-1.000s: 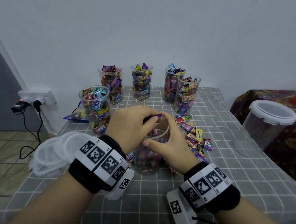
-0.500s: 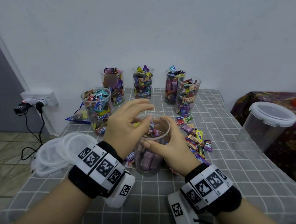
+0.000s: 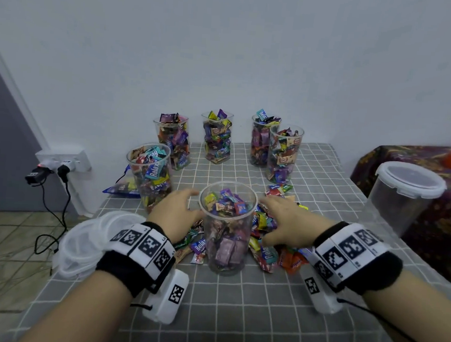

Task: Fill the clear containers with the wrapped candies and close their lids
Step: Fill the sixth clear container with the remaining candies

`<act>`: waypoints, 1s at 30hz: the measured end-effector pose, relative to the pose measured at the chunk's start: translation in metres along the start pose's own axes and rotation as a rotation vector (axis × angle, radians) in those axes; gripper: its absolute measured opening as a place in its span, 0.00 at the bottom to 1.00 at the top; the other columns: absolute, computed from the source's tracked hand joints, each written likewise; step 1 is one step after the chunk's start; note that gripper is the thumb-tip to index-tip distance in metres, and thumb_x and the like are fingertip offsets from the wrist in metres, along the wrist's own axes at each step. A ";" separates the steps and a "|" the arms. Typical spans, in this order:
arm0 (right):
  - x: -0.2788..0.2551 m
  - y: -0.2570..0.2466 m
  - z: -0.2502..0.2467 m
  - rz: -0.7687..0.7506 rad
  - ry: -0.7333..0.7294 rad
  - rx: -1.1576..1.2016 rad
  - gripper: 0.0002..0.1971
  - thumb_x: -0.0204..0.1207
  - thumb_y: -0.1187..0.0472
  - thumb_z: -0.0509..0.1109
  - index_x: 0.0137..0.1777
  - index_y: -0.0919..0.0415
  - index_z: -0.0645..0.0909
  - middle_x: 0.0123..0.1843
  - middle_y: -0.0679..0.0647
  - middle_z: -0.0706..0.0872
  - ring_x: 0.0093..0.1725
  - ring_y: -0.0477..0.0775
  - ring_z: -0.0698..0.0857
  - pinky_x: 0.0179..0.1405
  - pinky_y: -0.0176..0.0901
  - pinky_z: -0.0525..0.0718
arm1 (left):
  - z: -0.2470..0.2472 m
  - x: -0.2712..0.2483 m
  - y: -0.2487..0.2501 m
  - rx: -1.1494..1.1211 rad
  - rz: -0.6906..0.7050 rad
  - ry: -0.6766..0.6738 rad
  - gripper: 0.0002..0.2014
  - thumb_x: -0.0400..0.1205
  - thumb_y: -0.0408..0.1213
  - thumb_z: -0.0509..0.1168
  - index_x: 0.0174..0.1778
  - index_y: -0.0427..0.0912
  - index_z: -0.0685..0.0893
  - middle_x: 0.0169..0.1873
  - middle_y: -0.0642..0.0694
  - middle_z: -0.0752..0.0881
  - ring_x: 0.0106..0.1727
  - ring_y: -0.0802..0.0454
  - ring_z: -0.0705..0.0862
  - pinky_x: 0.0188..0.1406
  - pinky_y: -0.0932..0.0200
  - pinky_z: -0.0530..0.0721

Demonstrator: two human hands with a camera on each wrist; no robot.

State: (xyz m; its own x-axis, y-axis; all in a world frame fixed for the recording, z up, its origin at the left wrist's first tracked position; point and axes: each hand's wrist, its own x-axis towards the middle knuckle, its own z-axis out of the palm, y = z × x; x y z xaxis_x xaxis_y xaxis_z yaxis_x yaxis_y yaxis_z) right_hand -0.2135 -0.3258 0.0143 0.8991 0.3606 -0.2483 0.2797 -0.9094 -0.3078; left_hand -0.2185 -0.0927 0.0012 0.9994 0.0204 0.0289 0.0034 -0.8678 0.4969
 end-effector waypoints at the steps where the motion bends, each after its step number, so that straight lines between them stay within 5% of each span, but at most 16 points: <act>1: 0.001 0.005 -0.005 0.072 -0.015 -0.049 0.45 0.71 0.47 0.73 0.83 0.58 0.52 0.82 0.55 0.59 0.80 0.57 0.61 0.76 0.53 0.66 | 0.003 0.003 -0.001 0.085 -0.008 -0.103 0.23 0.79 0.53 0.65 0.70 0.53 0.75 0.65 0.47 0.81 0.62 0.47 0.80 0.58 0.53 0.78; 4: 0.003 0.021 -0.016 0.242 -0.020 -0.102 0.38 0.77 0.49 0.68 0.82 0.60 0.56 0.80 0.57 0.64 0.75 0.59 0.70 0.69 0.48 0.73 | 0.009 0.008 0.000 0.313 -0.050 -0.344 0.28 0.76 0.58 0.66 0.70 0.51 0.73 0.64 0.44 0.81 0.61 0.44 0.80 0.57 0.54 0.79; 8: 0.006 0.029 -0.014 0.366 -0.087 -0.131 0.32 0.79 0.49 0.65 0.79 0.58 0.61 0.75 0.59 0.73 0.69 0.59 0.76 0.60 0.46 0.75 | 0.016 0.013 0.001 0.447 -0.030 -0.422 0.27 0.76 0.49 0.71 0.70 0.49 0.74 0.64 0.44 0.81 0.63 0.45 0.80 0.56 0.56 0.78; 13: 0.006 0.020 -0.010 0.347 -0.219 -0.135 0.35 0.79 0.48 0.63 0.83 0.53 0.54 0.81 0.59 0.65 0.76 0.60 0.68 0.68 0.48 0.71 | 0.030 0.020 0.000 0.514 -0.012 -0.394 0.26 0.75 0.44 0.69 0.70 0.53 0.73 0.62 0.43 0.82 0.61 0.41 0.81 0.59 0.51 0.82; 17: 0.007 0.008 -0.009 0.245 -0.269 -0.103 0.40 0.76 0.51 0.67 0.84 0.46 0.49 0.80 0.58 0.66 0.74 0.59 0.71 0.67 0.48 0.75 | 0.034 0.022 0.007 0.598 0.016 -0.375 0.22 0.80 0.36 0.65 0.72 0.44 0.74 0.65 0.39 0.80 0.62 0.40 0.82 0.57 0.52 0.81; 21: 0.011 0.003 0.004 0.138 -0.249 -0.190 0.48 0.71 0.48 0.74 0.84 0.45 0.46 0.79 0.56 0.66 0.73 0.59 0.72 0.68 0.54 0.77 | 0.034 0.023 0.003 0.511 0.047 -0.309 0.18 0.84 0.39 0.59 0.70 0.46 0.78 0.67 0.40 0.80 0.65 0.41 0.80 0.65 0.51 0.79; 30: 0.012 0.007 0.016 0.102 -0.102 -0.178 0.35 0.73 0.54 0.73 0.79 0.52 0.62 0.72 0.55 0.73 0.69 0.57 0.75 0.65 0.51 0.78 | 0.033 0.021 0.006 0.409 0.005 -0.220 0.15 0.83 0.36 0.56 0.63 0.43 0.81 0.60 0.40 0.84 0.57 0.41 0.83 0.59 0.50 0.82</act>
State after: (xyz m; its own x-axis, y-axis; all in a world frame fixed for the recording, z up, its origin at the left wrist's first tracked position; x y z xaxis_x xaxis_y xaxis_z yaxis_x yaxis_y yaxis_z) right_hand -0.2065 -0.3249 -0.0052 0.8895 0.2756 -0.3646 0.2522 -0.9612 -0.1116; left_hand -0.1967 -0.1138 -0.0234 0.9829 -0.0516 -0.1768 -0.0318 -0.9931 0.1130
